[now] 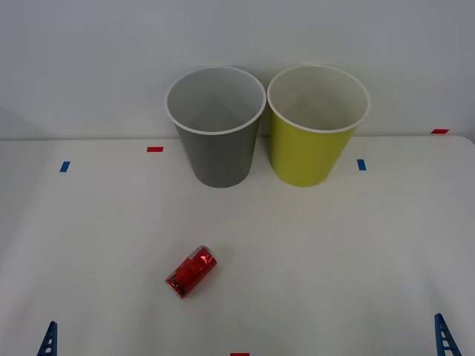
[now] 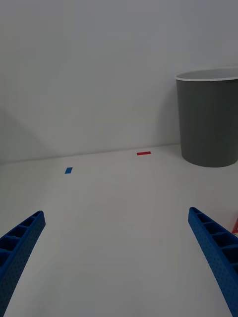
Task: Put cans in the gray bin and PET bottles in the light green bin.
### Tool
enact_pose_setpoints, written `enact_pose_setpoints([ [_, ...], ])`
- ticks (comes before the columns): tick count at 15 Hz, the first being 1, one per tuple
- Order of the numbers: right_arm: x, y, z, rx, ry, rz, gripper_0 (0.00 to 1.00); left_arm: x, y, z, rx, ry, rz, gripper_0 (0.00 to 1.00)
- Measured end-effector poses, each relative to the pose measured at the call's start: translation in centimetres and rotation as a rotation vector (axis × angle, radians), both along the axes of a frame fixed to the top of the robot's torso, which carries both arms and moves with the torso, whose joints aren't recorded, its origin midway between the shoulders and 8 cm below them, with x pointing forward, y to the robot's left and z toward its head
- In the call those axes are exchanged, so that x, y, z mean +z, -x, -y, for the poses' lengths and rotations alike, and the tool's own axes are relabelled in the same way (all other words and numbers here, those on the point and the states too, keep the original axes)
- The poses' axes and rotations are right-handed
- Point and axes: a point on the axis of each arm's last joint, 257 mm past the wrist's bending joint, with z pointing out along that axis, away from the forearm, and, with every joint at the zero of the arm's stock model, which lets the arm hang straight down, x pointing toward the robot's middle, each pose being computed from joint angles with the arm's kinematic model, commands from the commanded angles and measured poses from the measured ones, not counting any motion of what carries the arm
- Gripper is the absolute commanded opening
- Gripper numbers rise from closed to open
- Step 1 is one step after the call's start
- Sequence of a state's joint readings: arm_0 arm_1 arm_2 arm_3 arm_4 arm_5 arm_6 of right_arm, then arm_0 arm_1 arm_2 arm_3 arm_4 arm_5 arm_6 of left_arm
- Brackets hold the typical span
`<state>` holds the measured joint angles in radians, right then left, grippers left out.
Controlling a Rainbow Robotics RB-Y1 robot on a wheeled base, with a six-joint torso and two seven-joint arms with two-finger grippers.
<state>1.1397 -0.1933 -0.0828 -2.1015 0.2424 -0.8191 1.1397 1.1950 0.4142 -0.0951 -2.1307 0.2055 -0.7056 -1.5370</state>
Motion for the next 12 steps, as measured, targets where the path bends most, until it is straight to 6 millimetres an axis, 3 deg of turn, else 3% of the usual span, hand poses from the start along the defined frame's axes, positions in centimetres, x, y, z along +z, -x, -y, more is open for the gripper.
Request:
enact_pose_setpoints([
  [3,0.0,0.0,0.0,0.000,0.000,0.000,1.00,-1.7,-0.1,-0.1,0.002,0.006,-0.019,1.00],
  [7,0.0,0.0,0.0,0.000,0.000,0.000,1.00,-0.4,-1.5,1.1,-0.074,0.001,0.029,1.00],
  [12,0.0,0.0,0.0,0.000,0.000,0.000,1.00,-1.5,-3.8,3.4,-0.235,-0.049,-0.028,1.00],
])
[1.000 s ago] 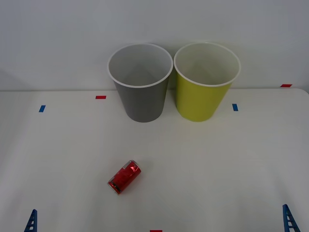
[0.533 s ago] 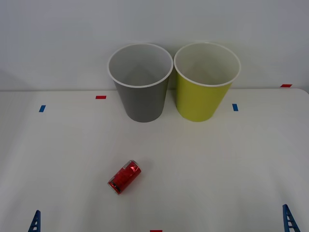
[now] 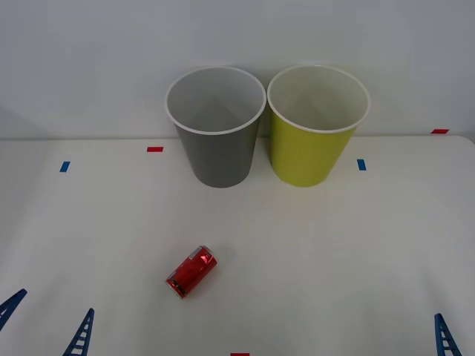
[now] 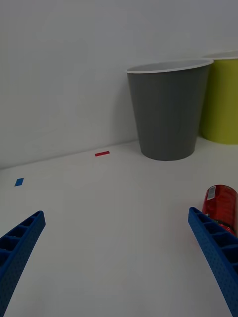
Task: Put cans in the gray bin and PET bottles in the light green bin.
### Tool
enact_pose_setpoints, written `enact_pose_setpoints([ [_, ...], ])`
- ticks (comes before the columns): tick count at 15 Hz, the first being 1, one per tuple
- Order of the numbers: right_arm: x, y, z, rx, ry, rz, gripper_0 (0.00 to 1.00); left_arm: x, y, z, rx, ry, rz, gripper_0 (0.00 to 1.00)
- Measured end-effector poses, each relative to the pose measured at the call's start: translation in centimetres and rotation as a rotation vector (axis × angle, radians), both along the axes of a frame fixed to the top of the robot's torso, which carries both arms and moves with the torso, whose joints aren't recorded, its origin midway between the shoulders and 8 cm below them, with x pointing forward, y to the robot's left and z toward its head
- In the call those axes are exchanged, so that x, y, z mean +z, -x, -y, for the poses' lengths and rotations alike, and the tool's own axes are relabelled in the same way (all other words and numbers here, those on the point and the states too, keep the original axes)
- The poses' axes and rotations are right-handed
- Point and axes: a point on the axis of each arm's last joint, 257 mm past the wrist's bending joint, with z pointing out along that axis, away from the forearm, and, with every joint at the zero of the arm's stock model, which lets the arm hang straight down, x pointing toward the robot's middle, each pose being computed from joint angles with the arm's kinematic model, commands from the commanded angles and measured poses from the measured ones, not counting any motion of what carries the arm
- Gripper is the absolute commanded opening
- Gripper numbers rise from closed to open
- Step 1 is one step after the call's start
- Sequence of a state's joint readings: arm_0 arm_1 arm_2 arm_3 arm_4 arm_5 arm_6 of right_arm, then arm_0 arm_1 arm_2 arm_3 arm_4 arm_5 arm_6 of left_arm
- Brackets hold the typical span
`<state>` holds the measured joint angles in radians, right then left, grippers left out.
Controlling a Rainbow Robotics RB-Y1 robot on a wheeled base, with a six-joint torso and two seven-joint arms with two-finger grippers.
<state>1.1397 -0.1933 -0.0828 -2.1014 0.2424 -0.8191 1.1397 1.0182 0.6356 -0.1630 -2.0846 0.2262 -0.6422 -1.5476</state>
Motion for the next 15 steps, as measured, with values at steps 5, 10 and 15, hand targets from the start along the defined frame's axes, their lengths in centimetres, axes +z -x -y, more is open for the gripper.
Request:
enact_pose_setpoints([
  [5,0.0,0.0,0.0,0.000,0.000,0.000,1.00,-1.6,-2.0,2.6,-0.118,-0.030,-0.065,1.00],
  [10,0.0,0.0,0.0,0.000,0.000,0.000,1.00,-2.6,-3.7,3.9,-0.213,-0.096,-0.104,1.00],
  [15,0.0,0.0,0.0,0.000,0.000,0.000,1.00,-3.2,-5.2,4.9,-0.320,-0.212,-0.131,1.00],
])
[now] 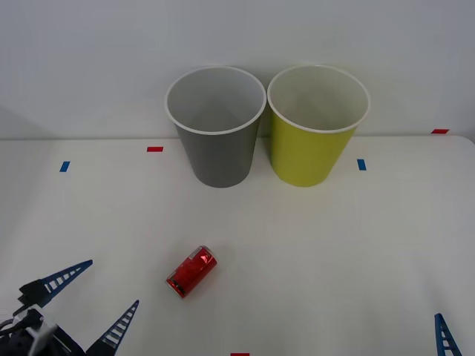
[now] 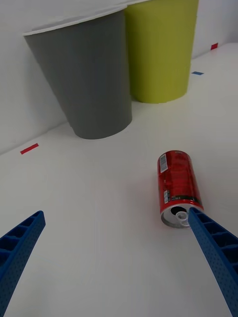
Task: Put cans in the gray bin and PET bottles in the light green bin.
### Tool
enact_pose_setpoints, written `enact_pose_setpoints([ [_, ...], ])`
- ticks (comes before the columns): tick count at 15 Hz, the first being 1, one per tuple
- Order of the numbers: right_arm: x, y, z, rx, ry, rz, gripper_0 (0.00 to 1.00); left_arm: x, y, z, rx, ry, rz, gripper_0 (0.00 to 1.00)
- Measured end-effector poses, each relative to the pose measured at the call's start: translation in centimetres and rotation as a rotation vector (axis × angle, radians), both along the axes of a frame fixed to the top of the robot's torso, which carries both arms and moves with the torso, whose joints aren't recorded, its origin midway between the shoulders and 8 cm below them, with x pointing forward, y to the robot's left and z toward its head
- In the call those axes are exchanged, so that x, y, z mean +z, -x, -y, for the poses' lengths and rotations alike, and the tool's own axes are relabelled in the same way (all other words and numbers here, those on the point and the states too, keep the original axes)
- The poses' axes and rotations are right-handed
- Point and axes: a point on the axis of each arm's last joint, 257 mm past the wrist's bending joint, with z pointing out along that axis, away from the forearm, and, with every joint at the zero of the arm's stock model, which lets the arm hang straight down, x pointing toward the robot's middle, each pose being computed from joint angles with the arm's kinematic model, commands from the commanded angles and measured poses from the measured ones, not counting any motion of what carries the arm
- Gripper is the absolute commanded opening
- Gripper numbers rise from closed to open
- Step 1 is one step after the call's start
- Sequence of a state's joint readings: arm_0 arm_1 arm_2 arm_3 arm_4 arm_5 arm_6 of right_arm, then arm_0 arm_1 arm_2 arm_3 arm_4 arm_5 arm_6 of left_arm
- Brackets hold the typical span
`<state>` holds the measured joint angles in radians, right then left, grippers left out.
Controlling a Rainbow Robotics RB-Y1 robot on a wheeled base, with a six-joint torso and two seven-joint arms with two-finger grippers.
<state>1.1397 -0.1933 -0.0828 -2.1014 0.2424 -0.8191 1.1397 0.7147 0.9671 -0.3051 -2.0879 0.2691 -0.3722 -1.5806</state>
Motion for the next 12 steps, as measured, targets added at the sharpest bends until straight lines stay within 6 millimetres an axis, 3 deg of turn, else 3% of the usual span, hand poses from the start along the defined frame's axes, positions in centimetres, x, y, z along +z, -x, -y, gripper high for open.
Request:
enact_pose_setpoints([
  [3,0.0,0.0,0.0,0.000,0.000,0.000,1.00,-0.7,-0.6,1.7,-0.039,-0.016,-0.039,1.00],
  [7,0.0,0.0,0.0,0.000,0.000,0.000,1.00,0.2,-1.5,4.1,-0.062,-0.062,-0.084,1.00],
  [12,0.0,0.0,0.0,0.000,0.000,0.000,1.00,0.5,-3.1,5.3,-0.070,-0.167,-0.135,1.00],
])
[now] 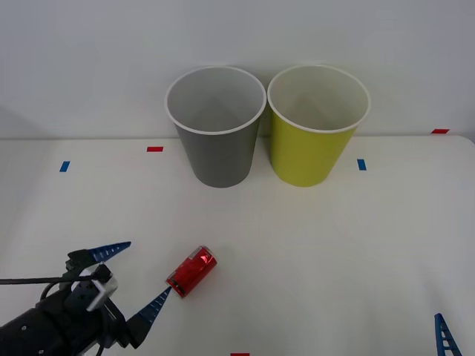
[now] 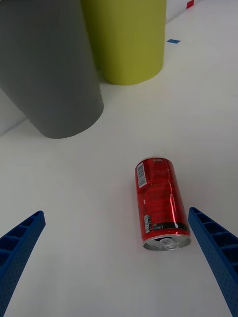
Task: Put cans in the gray bin and PET bottles in the light green bin.
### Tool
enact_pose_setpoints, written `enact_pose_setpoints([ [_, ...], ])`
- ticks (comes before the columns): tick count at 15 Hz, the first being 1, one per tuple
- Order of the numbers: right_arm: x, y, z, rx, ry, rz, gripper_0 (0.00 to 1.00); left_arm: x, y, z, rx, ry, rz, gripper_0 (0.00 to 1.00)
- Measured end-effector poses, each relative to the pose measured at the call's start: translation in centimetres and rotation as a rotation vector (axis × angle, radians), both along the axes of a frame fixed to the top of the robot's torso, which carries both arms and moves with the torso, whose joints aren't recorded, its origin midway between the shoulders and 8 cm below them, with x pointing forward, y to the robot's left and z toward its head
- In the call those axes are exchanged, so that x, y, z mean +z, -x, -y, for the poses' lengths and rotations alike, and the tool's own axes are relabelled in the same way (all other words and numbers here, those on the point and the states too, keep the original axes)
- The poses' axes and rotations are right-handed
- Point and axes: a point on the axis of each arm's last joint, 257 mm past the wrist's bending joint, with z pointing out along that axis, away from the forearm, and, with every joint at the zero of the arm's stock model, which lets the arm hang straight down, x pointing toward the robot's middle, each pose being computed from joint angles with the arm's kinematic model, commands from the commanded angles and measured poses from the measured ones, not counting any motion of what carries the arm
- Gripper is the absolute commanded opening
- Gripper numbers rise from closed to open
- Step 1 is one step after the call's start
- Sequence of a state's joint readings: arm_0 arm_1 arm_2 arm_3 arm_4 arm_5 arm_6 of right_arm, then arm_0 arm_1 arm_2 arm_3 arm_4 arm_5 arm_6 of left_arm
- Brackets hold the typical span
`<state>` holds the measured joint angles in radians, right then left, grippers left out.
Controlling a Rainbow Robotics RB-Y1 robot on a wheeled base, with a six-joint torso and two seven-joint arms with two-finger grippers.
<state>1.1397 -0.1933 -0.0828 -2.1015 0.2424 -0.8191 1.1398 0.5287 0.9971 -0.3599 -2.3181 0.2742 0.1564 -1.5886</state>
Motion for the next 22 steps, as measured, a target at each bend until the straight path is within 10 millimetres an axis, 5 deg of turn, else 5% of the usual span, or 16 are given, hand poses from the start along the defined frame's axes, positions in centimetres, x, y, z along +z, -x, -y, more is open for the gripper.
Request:
enact_pose_setpoints([
  [7,0.0,0.0,0.0,0.000,0.000,0.000,1.00,0.1,-1.7,2.0,-0.027,-0.168,-0.084,1.00],
  [22,0.0,0.0,0.0,0.000,0.000,0.000,1.00,-0.6,-1.2,5.6,-0.064,-0.240,-0.272,1.00],
])
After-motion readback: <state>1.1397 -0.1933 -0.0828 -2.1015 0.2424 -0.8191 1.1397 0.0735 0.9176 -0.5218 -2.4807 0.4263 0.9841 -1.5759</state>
